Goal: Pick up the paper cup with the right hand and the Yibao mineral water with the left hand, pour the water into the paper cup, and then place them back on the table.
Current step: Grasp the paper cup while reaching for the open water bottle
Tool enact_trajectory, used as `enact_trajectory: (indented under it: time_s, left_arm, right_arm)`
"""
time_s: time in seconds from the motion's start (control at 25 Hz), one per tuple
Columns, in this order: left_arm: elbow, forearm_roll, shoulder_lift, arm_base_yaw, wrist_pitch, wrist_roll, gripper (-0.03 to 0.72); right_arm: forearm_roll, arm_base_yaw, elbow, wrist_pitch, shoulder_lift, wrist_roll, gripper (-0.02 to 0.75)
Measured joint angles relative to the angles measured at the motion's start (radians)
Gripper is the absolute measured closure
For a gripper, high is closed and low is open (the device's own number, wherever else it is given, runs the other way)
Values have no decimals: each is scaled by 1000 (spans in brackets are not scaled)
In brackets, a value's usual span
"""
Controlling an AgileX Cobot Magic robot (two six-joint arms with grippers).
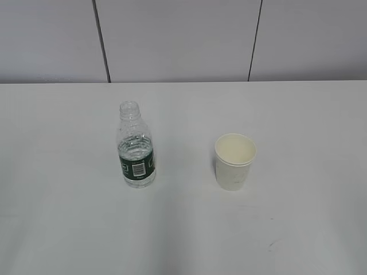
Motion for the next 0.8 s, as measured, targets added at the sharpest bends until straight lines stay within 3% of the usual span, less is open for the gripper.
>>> enact_trajectory:
  time_s: [0.8]
  left_arm:
    - [0, 0, 0, 0, 0, 0, 452]
  right_arm:
    - [0, 0, 0, 0, 0, 0, 150]
